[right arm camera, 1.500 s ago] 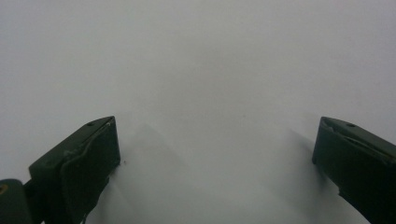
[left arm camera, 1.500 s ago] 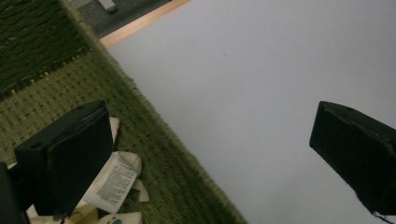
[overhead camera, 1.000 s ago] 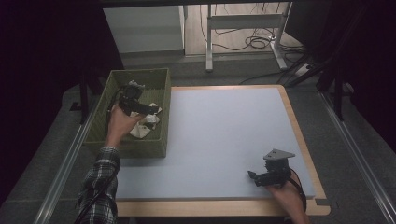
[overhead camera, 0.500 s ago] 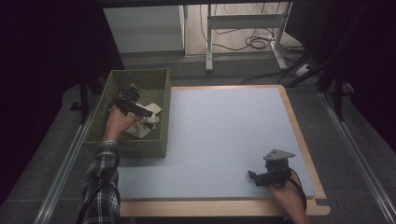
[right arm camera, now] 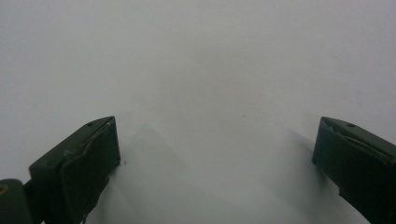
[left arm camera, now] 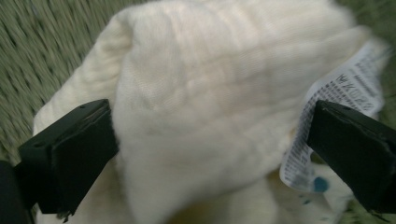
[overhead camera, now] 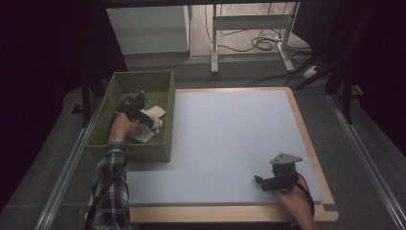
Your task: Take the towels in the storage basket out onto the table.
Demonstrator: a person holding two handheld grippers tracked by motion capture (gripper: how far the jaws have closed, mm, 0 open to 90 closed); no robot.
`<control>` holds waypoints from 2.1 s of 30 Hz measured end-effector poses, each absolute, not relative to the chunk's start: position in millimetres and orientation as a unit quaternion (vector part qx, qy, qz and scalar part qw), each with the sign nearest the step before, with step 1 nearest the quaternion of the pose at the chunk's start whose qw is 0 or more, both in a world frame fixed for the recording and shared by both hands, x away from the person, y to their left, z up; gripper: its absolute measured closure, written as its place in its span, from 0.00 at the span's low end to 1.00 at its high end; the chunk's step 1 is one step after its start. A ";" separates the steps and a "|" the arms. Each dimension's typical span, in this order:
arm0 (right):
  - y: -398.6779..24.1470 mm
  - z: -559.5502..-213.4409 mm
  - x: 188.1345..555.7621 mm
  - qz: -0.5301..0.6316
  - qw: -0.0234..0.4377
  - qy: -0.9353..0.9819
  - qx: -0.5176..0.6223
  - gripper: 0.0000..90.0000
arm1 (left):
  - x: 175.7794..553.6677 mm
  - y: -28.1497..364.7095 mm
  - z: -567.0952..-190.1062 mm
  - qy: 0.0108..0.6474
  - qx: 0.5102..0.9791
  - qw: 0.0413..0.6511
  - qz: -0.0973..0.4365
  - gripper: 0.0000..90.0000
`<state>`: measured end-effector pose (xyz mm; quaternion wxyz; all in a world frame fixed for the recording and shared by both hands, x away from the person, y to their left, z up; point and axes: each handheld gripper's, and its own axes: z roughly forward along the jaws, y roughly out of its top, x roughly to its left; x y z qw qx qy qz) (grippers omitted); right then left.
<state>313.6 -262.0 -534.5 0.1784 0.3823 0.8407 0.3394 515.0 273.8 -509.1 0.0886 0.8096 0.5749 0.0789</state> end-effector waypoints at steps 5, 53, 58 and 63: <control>-262.0 -534.6 313.6 0.340 0.179 0.841 0.382 0.01 | 515.4 277.6 -510.4 0.594 0.798 0.091 0.049 0.20; -262.0 -534.6 313.5 0.339 0.179 0.841 0.382 0.01 | 451.4 319.5 -406.5 0.590 0.752 0.272 0.107 0.82; -262.0 -534.6 313.5 0.339 0.179 0.841 0.382 0.01 | 440.5 317.7 -397.2 0.576 0.754 0.294 0.111 0.82; -262.0 -534.6 313.5 0.339 0.179 0.841 0.382 0.01 | 435.9 313.7 -390.3 0.562 0.760 0.305 0.115 0.82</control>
